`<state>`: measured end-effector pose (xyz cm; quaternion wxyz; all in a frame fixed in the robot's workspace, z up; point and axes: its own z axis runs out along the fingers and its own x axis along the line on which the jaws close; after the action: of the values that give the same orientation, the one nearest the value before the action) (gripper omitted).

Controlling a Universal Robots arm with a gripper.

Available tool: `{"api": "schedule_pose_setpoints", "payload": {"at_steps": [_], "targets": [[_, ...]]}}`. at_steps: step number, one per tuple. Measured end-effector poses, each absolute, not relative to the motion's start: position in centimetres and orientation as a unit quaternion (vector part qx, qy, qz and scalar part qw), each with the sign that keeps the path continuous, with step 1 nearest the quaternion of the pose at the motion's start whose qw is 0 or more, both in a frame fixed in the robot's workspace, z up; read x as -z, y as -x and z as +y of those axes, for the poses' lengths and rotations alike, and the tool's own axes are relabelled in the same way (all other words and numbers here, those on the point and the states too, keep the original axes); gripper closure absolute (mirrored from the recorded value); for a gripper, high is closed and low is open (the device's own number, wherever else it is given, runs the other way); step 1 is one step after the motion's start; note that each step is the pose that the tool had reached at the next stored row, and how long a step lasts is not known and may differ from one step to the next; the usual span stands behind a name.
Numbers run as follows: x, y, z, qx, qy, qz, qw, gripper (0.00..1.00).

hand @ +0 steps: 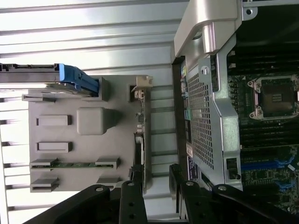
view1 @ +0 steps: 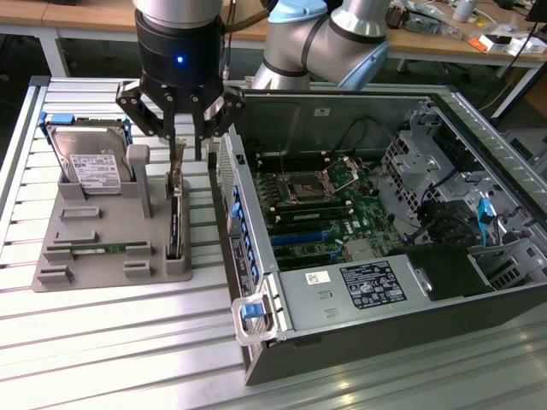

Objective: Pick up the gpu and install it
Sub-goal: 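Pick up the gpu and move the gpu toward the slot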

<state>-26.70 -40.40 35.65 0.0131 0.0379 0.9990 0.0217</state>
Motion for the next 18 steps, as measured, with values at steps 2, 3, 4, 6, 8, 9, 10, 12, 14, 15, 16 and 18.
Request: {"api": "schedule_pose_setpoints", "payload": {"at_steps": [2, 3, 4, 6, 8, 9, 10, 12, 14, 15, 16, 18], "targets": [[-35.57, 26.73, -40.41, -0.022, -0.038, 0.999, 0.013, 0.64], [-35.55, 26.74, -40.42, -0.022, -0.038, 0.999, 0.013, 0.64], [-35.51, 26.75, -40.43, -0.022, -0.038, 0.999, 0.013, 0.64], [-35.41, 26.78, -40.45, -0.022, -0.038, 0.999, 0.013, 0.64], [-35.34, 26.8, -40.47, -0.022, -0.038, 0.999, 0.013, 0.64], [-35.28, 26.82, -40.48, -0.022, -0.038, 0.999, 0.013, 0.64], [-35.23, 26.82, -40.49, -0.022, -0.038, 0.999, 0.013, 0.64], [-35.14, 26.84, -40.52, -0.022, -0.038, 0.999, 0.013, 0.64], [-35.08, 26.86, -40.53, -0.022, -0.038, 0.999, 0.013, 0.64], [-35.05, 26.86, -40.54, -0.022, -0.038, 0.999, 0.013, 0.64], [-35.02, 26.87, -40.55, -0.022, -0.038, 0.999, 0.013, 0.64], [-34.92, 26.9, -40.58, -0.022, -0.038, 0.999, 0.013, 0.64]]}}
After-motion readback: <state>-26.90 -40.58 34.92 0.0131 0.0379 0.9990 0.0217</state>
